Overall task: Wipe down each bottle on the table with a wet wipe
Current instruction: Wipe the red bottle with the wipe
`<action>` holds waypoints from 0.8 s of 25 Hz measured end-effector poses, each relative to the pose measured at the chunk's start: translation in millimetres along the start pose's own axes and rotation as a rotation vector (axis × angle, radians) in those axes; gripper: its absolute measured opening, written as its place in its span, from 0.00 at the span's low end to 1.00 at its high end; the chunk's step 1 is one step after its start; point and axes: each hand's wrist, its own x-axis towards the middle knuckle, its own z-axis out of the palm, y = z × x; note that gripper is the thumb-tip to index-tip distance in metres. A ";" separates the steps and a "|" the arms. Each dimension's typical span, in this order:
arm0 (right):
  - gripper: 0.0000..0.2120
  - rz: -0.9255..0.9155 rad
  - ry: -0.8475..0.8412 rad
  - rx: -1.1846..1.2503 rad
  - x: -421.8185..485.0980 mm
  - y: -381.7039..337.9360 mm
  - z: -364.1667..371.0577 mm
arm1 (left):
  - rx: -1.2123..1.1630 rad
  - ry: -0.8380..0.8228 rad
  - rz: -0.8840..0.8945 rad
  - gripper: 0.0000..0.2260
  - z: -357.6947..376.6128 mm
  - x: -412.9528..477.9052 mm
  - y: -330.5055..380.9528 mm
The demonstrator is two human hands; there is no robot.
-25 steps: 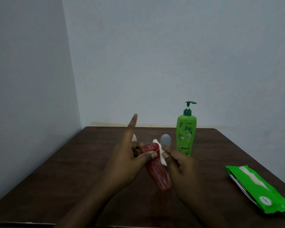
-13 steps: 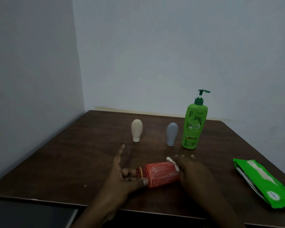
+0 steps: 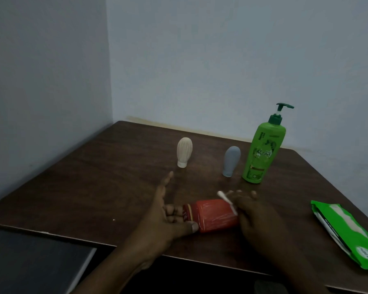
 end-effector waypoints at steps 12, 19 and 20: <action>0.26 0.064 0.001 0.007 -5.1 -3.5 -0.2 | -0.020 0.035 -0.017 0.58 3.7 -2.2 0.8; 0.27 -0.111 -0.018 0.018 -9.2 -63.4 36.1 | -0.053 0.015 -0.027 0.56 4.0 -1.4 4.3; 0.28 -0.169 -0.033 0.039 -9.0 -71.1 39.1 | -0.067 0.018 -0.027 0.56 4.0 -2.3 5.1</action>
